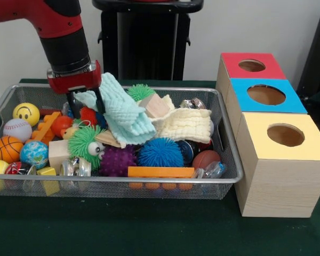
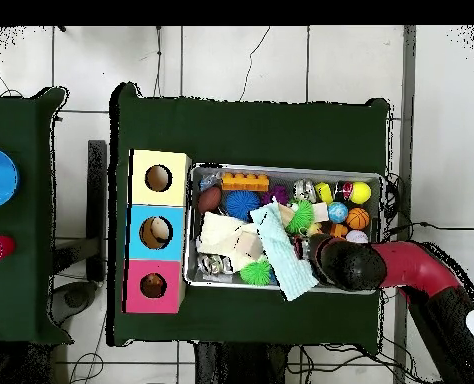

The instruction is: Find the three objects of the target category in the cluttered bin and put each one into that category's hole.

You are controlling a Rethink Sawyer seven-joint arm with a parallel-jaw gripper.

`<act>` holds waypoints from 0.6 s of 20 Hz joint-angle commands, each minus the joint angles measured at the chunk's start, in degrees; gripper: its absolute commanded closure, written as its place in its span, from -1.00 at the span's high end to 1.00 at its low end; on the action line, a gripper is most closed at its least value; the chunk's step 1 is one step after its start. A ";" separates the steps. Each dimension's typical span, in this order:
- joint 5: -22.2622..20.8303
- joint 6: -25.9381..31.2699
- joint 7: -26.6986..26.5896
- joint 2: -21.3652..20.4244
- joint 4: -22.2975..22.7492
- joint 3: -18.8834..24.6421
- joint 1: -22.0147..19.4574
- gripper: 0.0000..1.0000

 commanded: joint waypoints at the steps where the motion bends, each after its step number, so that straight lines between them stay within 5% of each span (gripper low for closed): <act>1: -7.80 -3.33 -16.70 4.27 -7.28 2.36 0.82 1.00; 12: -11.05 -2.96 -16.60 3.61 -8.58 2.63 0.98 1.00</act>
